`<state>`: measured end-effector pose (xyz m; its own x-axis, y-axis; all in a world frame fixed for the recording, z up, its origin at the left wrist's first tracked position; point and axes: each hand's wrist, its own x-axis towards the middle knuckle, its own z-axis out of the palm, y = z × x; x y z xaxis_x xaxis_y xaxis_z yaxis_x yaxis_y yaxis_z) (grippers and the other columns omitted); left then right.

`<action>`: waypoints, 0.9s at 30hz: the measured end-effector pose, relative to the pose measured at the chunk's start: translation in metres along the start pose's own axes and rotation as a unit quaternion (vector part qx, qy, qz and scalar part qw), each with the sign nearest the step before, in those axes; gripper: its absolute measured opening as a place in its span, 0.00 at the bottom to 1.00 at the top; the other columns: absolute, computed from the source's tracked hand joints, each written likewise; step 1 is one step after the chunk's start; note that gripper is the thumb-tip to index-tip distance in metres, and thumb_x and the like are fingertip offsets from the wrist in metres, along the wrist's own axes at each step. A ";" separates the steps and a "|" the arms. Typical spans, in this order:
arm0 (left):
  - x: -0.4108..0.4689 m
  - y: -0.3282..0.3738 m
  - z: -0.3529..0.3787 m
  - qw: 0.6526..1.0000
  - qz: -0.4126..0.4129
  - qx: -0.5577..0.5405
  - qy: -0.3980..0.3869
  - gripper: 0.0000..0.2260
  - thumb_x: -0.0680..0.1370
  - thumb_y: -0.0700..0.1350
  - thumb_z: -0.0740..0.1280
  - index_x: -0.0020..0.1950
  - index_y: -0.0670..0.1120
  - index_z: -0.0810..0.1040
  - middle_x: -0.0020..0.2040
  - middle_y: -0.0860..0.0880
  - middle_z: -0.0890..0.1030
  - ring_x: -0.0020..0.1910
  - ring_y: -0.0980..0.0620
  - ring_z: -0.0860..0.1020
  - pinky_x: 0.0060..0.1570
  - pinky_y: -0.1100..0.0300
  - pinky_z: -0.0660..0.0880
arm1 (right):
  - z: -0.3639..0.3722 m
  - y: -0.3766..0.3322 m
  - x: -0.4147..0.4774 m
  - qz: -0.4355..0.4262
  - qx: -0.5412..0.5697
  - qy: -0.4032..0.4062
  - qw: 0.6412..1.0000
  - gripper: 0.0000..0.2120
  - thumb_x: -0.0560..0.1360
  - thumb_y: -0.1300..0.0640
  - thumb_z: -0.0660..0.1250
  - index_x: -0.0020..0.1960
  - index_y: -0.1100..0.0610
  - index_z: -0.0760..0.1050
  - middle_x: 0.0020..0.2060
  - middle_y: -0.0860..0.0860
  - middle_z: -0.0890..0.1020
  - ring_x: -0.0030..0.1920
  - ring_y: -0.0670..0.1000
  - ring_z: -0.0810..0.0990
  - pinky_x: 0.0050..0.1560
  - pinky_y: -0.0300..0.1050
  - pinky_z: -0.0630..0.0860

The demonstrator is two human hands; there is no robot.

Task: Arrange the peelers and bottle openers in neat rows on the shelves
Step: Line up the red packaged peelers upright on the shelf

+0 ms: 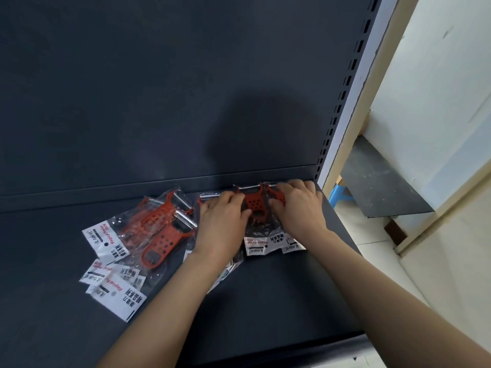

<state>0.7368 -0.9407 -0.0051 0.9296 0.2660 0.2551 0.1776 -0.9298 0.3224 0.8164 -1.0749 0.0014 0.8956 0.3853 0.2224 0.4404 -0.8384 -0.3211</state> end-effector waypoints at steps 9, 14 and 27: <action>-0.036 -0.060 -0.033 0.991 -0.092 0.088 0.030 0.16 0.77 0.43 0.61 0.64 0.44 0.73 0.62 0.44 0.73 0.60 0.43 0.68 0.59 0.49 0.64 | 0.018 -0.079 -0.014 -0.094 0.080 -0.133 0.983 0.23 0.74 0.46 0.66 0.65 0.55 0.72 0.59 0.57 0.76 0.61 0.57 0.72 0.60 0.49 0.71; -0.056 -0.078 -0.041 0.985 -0.100 0.138 -0.002 0.19 0.75 0.50 0.62 0.64 0.45 0.72 0.62 0.44 0.71 0.59 0.42 0.66 0.56 0.50 0.65 | 0.027 -0.102 -0.018 -0.068 0.034 -0.176 0.981 0.23 0.72 0.46 0.68 0.63 0.56 0.73 0.58 0.59 0.73 0.61 0.60 0.71 0.60 0.49 0.71; -0.071 -0.096 -0.066 0.986 -0.112 0.113 -0.054 0.24 0.78 0.52 0.61 0.72 0.48 0.62 0.63 0.41 0.70 0.62 0.42 0.68 0.59 0.51 0.68 | 0.030 -0.132 -0.026 -0.026 0.094 -0.143 0.985 0.14 0.76 0.48 0.61 0.49 0.58 0.78 0.44 0.58 0.80 0.46 0.59 0.78 0.47 0.51 0.77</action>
<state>0.6330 -0.8538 0.0060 0.8859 0.4534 0.0983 0.4379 -0.8871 0.1459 0.7369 -0.9623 0.0107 0.8411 0.5407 -0.0165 0.4653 -0.7386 -0.4878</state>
